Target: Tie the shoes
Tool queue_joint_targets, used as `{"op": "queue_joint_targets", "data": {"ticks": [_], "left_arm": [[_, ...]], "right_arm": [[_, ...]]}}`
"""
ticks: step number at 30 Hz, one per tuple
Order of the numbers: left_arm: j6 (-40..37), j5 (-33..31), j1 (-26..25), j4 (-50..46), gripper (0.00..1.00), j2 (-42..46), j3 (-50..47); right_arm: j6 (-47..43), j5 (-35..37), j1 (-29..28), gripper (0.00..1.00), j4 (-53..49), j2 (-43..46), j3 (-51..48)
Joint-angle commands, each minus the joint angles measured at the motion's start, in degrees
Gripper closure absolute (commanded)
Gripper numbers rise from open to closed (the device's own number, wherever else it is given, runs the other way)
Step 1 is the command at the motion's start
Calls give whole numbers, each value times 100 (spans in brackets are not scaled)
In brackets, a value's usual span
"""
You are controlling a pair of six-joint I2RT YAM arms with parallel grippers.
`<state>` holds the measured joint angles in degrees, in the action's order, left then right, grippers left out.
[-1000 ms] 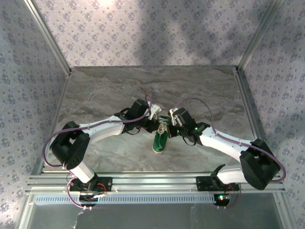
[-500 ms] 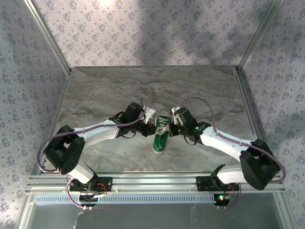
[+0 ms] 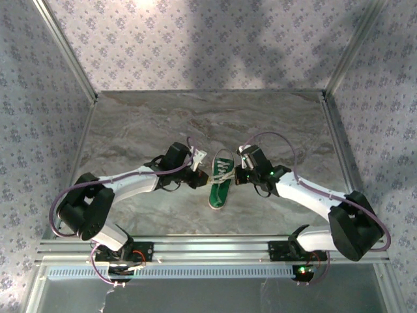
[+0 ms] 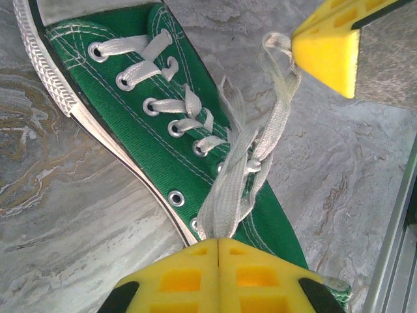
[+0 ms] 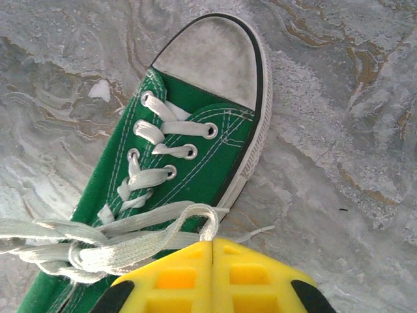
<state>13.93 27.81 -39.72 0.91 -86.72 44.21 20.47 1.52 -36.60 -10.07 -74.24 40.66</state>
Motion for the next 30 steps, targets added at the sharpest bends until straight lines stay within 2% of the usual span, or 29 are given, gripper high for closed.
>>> {"op": "queue_joint_targets", "data": {"ticks": [1, 6, 14, 25, 30], "left_arm": [[-237, 5, 33, -258, 100, -112, 234], [-446, -33, 28, -524, 100, -220, 501], [-1080, -203, 32, -1023, 100, -169, 775], [-2441, -519, -20, -1849, 100, -201, 1196], [-2923, -511, -135, -1931, 100, -91, 1161]], "right_arm": [[-153, -363, 32, 100, 181, 285, 13], [-303, -979, 13, 100, 516, 453, 11], [-251, -827, 71, 100, 407, 320, 283], [-248, -798, 117, 100, 344, 210, 581], [-191, -605, 188, 100, 194, 199, 613]]}}
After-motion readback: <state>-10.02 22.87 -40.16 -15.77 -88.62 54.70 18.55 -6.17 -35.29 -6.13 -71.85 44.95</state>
